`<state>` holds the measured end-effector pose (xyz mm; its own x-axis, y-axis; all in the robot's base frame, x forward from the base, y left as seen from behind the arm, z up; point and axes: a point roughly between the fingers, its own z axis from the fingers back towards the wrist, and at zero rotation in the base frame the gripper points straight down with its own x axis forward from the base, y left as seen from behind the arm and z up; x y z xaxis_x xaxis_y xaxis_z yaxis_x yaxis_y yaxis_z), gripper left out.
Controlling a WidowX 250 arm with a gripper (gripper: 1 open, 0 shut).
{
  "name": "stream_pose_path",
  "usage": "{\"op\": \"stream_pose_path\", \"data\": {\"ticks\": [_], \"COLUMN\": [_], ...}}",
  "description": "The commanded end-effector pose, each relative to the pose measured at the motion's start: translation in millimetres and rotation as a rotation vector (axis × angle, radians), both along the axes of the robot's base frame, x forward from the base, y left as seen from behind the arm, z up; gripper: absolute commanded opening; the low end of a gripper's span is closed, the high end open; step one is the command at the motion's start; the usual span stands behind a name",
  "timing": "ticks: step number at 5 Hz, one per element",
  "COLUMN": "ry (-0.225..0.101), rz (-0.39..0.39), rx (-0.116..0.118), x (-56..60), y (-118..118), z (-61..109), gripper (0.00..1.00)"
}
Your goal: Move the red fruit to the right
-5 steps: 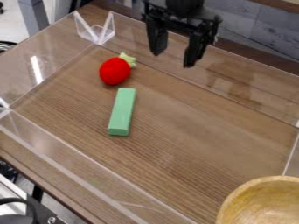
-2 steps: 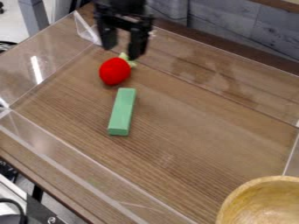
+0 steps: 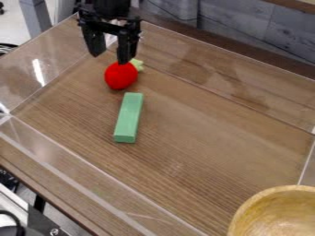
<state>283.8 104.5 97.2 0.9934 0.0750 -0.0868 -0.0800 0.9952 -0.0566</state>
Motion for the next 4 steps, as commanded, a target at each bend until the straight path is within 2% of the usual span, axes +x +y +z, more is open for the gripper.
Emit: {"op": "stream_pose_path", "data": {"ticks": [1, 3, 4], "ry": [-0.035, -0.048, -0.054], "rz": [0.025, 0.002, -0.066], "rx": [0.005, 0.014, 0.016], "x": [6.7, 14.3, 16.7], "y": [-5, 22, 27], "z": [-5.2, -3.7, -7.3], "gripper": [1.0, 1.0, 1.0]}}
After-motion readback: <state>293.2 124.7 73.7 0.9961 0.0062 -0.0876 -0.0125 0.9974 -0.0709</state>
